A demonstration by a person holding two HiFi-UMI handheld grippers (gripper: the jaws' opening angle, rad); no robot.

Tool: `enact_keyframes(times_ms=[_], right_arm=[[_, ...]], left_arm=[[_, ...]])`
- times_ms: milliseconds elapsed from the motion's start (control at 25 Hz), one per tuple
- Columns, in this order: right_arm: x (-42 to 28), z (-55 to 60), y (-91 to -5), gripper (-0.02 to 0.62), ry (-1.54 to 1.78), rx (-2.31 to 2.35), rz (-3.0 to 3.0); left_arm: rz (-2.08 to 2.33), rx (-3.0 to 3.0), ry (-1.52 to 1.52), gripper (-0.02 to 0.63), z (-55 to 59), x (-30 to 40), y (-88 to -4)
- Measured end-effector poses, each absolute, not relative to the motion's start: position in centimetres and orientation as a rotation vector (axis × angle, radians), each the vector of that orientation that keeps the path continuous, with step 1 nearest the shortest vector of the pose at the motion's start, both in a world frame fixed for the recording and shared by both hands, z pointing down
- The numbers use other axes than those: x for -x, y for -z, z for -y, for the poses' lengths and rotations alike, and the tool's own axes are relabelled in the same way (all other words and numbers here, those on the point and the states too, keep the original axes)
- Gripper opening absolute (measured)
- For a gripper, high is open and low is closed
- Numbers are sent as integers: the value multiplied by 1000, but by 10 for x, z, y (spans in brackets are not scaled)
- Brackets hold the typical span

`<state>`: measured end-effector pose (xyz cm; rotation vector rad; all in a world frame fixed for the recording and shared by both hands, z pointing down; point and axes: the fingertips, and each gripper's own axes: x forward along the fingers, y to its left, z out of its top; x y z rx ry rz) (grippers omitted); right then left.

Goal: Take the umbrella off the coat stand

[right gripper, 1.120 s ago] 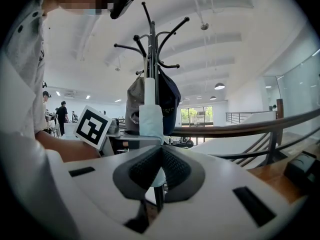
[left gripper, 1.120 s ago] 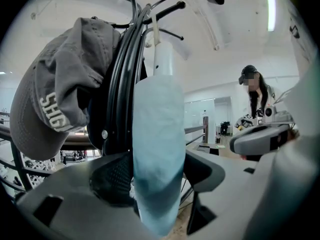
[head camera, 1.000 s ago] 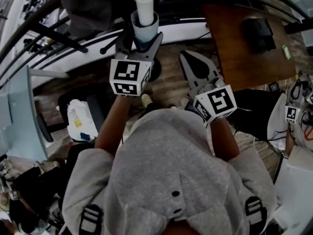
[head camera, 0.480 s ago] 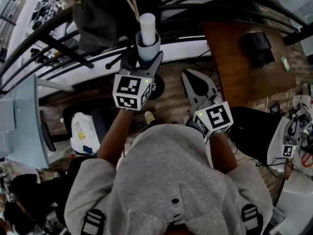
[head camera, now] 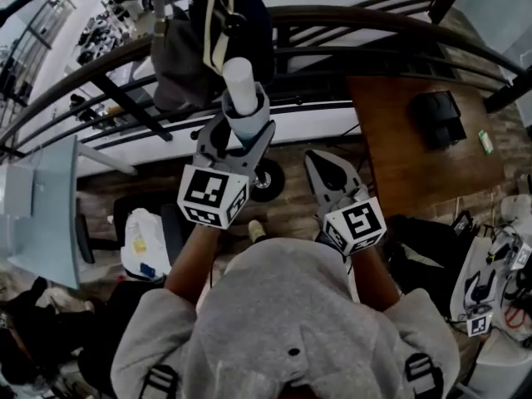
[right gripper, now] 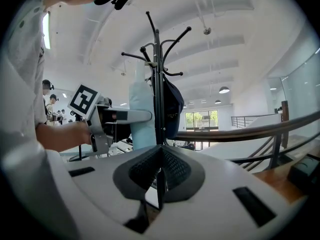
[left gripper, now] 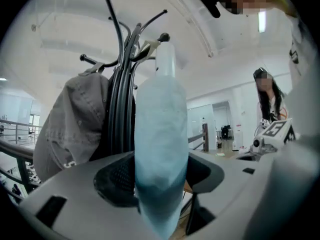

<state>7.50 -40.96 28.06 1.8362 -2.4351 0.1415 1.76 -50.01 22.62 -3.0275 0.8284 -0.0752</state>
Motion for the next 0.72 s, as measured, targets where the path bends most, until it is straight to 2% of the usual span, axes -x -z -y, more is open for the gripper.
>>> enact_keyframes(times_ms=[400,720], right_arm=[[-81,387,-274,11,-126,-1817,2469],[-85,365,-270,11,-124,-1848,2480]], left_arm=[[-744,2961,-36,276,457,-25,-168],[-682,2951,-52,276,426,-35,-156]])
